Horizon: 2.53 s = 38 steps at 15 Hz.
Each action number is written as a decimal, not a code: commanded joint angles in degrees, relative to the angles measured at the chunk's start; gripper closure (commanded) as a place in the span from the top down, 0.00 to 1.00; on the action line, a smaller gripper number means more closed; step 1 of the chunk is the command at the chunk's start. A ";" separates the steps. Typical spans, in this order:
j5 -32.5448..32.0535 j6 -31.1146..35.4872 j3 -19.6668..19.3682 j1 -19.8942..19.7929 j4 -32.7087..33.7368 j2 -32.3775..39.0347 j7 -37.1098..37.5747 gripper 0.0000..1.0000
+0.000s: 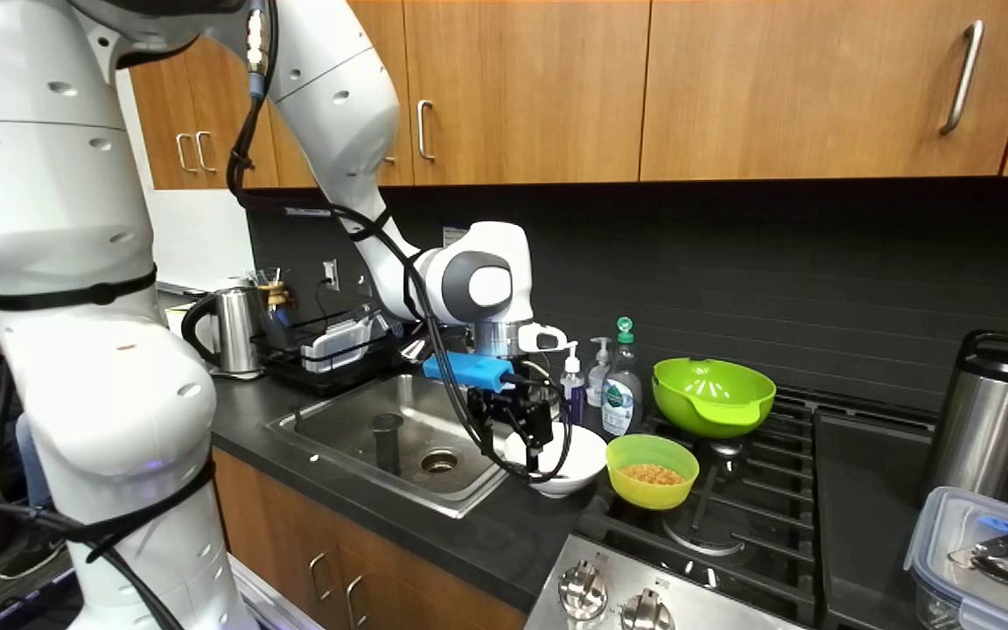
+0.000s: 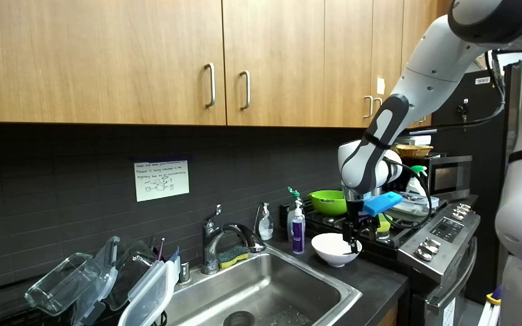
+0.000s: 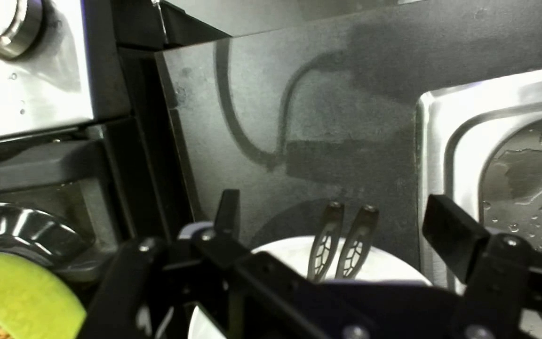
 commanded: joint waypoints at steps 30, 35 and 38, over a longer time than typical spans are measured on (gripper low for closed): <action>-0.38 1.09 1.61 -0.29 3.59 6.80 -0.31 1.00; -0.34 0.92 1.53 -0.23 4.43 7.75 -0.57 1.00; -0.45 0.89 1.49 -0.18 4.77 8.12 -0.38 1.00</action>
